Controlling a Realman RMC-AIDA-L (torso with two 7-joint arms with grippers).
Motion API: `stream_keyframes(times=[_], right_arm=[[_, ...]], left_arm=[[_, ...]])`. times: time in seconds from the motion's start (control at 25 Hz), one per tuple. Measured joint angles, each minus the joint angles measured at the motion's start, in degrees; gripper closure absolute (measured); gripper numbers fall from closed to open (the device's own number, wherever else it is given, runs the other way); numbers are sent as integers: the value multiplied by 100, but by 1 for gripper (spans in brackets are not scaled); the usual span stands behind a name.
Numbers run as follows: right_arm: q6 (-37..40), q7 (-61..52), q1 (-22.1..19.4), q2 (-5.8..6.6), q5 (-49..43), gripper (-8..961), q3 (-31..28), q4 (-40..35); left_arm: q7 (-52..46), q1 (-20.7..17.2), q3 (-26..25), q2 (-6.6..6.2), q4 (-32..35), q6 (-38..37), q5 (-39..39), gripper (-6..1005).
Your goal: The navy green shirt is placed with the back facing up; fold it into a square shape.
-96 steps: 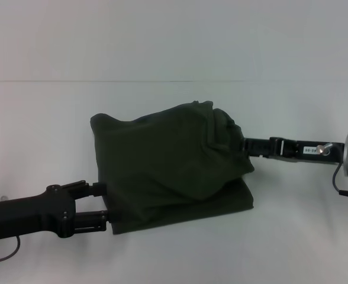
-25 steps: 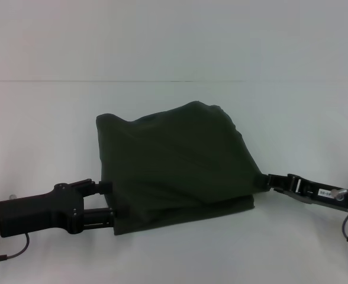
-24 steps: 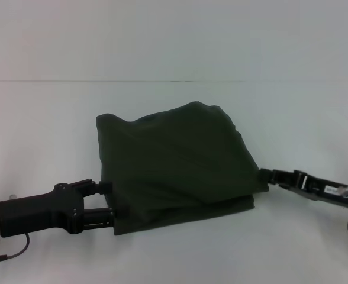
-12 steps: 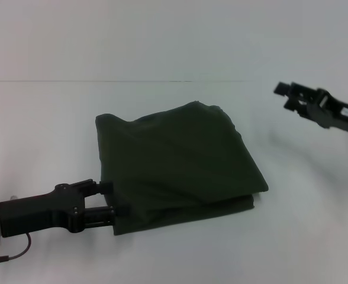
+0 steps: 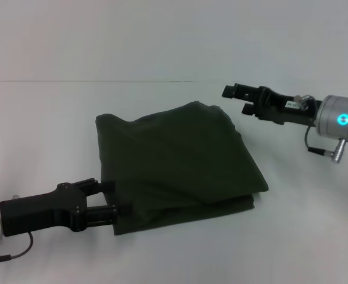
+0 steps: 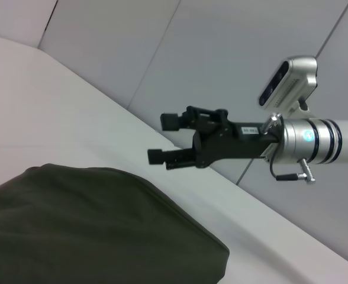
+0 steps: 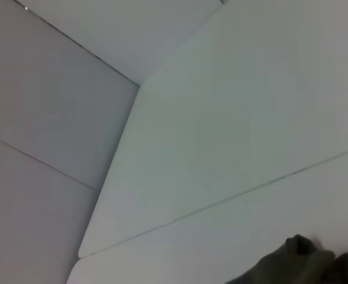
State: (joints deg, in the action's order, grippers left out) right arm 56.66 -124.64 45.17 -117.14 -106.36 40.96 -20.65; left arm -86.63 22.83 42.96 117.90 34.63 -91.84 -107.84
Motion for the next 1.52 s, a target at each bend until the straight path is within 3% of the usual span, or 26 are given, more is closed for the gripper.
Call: stream_keyframes(times=[0.2, 0.6, 0.8, 1.44, 1.52], right_arm=[[-110, 22, -59, -145, 0, 36, 106, 2], [-250, 44, -143, -183, 2, 39, 268, 35], [-339, 55, -167, -203, 2, 162, 315, 70], [-404, 370, -220, -256, 54, 836, 474, 48], [-384, 371, -220, -256, 54, 843, 468, 55]], left_arm=[[-9, -21, 2, 5, 0, 0, 1, 108], [-21, -47, 2, 13, 0, -17, 2, 108], [-20, -53, 2, 14, 0, -45, 1, 108], [-21, -57, 1, 48, 0, -55, -1, 108], [-20, -58, 2, 49, 0, -54, 0, 108]])
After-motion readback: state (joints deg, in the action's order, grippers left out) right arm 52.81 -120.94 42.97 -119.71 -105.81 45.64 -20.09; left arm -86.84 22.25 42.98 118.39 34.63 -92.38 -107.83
